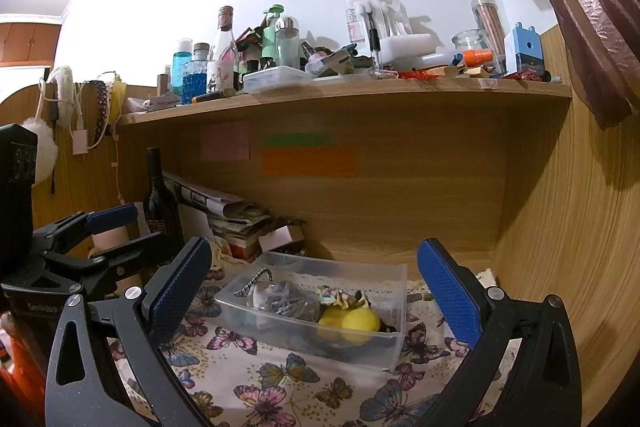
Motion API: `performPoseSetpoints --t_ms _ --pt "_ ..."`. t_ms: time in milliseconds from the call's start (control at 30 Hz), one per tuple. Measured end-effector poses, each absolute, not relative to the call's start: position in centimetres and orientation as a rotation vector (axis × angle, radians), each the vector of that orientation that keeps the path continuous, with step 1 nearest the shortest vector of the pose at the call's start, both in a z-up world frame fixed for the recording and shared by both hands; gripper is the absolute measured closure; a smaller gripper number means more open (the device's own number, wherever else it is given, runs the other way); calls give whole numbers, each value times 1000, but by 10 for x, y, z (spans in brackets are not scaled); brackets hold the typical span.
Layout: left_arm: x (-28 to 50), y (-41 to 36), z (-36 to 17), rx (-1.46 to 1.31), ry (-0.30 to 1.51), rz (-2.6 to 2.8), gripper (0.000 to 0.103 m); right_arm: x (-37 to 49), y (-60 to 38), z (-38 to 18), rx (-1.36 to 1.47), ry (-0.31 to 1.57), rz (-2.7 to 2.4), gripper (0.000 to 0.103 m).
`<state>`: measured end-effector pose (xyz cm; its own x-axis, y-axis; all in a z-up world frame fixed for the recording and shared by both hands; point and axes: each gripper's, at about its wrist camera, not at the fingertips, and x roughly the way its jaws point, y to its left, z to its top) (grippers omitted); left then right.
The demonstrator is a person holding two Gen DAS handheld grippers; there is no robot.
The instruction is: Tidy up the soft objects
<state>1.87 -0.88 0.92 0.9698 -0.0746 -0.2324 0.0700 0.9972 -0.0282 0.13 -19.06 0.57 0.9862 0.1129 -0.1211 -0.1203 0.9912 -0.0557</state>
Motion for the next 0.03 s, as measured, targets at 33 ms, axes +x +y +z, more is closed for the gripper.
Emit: performPoseSetpoints --t_ms 33 --pt "19 -9 9 -21 237 -73 0 2 -190 5 -63 120 114 0"
